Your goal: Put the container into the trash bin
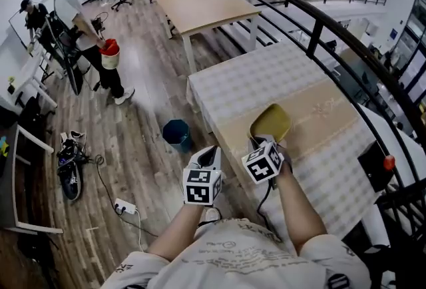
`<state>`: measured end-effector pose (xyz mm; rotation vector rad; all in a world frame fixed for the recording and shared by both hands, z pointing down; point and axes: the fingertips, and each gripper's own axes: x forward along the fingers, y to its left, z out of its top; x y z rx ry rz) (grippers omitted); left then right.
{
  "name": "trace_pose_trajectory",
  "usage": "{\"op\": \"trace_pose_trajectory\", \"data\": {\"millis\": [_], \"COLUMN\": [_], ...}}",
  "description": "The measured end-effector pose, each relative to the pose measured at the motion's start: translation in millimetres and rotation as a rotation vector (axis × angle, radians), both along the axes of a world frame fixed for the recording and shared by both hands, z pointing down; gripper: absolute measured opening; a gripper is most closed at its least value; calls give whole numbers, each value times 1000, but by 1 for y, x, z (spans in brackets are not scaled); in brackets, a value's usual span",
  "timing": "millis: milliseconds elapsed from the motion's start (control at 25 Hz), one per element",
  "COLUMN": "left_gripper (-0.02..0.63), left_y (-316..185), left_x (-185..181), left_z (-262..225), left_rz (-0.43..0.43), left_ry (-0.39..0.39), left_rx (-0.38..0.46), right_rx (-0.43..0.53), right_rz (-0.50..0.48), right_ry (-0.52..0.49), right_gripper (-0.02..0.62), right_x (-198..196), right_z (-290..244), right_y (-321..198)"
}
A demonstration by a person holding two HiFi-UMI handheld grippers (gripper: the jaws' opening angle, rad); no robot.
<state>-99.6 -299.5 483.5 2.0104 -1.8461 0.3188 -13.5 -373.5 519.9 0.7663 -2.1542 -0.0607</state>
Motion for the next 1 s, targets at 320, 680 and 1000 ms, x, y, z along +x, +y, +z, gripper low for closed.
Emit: {"op": "trace_pose_trajectory", "data": {"millis": [320, 680, 1000], "left_gripper": [5, 5, 5], "left_y": [48, 74, 79], "left_x": [-82, -138, -181], "left_z": [-2, 6, 4], "left_rz": [-225, -339, -355], "left_ry": [-14, 12, 36], "left_rx": [10, 19, 47], "right_rx": [-11, -5, 12], "right_rz": [-341, -492, -530], "right_ry": [-6, 21, 51], "right_gripper": [17, 17, 17], "right_x": [-113, -178, -221], "right_z": [6, 13, 15], "right_y": [66, 97, 109]}}
